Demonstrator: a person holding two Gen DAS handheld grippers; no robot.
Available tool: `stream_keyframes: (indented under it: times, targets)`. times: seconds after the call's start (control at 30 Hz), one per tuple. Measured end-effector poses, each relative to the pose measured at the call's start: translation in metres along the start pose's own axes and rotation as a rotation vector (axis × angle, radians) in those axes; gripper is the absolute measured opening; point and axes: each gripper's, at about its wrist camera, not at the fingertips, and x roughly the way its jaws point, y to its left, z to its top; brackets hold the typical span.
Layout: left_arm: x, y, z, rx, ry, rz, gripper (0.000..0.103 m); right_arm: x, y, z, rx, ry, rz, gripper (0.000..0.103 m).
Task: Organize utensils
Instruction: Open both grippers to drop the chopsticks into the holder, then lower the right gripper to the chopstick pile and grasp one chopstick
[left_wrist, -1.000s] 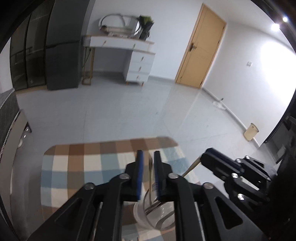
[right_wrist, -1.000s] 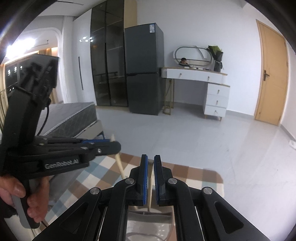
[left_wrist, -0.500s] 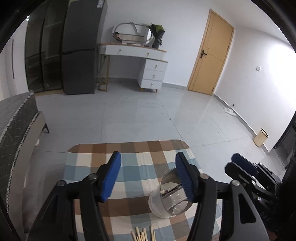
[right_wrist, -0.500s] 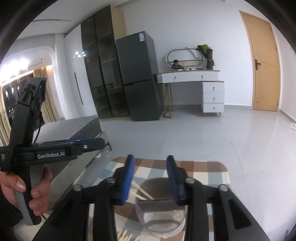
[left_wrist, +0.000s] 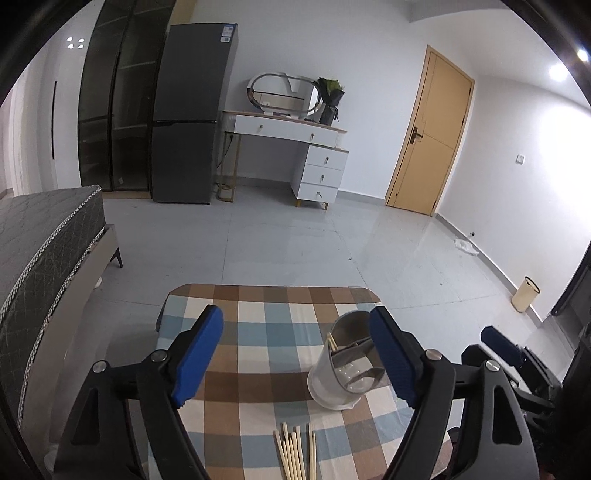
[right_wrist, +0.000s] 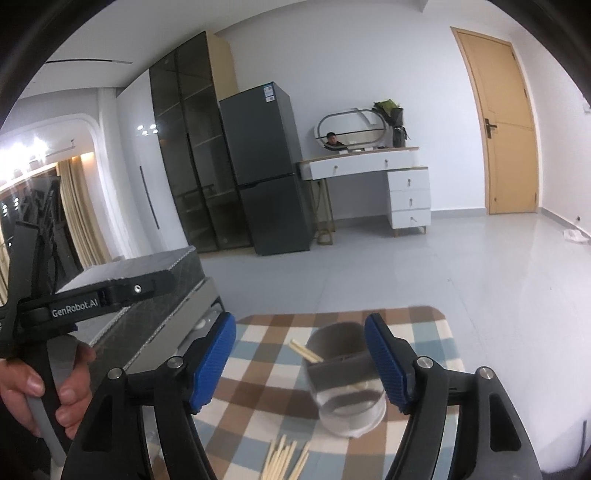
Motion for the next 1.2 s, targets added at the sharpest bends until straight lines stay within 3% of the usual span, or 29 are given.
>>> stream_keyframes:
  times: [0.6,1.03,1.1,1.2]
  targets:
    - [-0.002,0.02,-0.07,-0.018,0.008,0.048,0.083,-0.018,0.017,-0.084,0.039,0.086,-0.092,0.082]
    - [0.051,0.047,-0.135,-0.03,0.145,0.111,0.083,0.016,0.008,-0.139,0.061,0.273,-0.141,0.082]
    - [0.059,0.052,-0.138,-0.055,0.192,0.124,0.083,0.023,0.006,-0.146,0.061,0.308,-0.142,0.082]
    - [0.059,0.057,-0.134,-0.08,0.177,0.13,0.083,0.039,0.001,-0.16,0.072,0.382,-0.154,0.082]
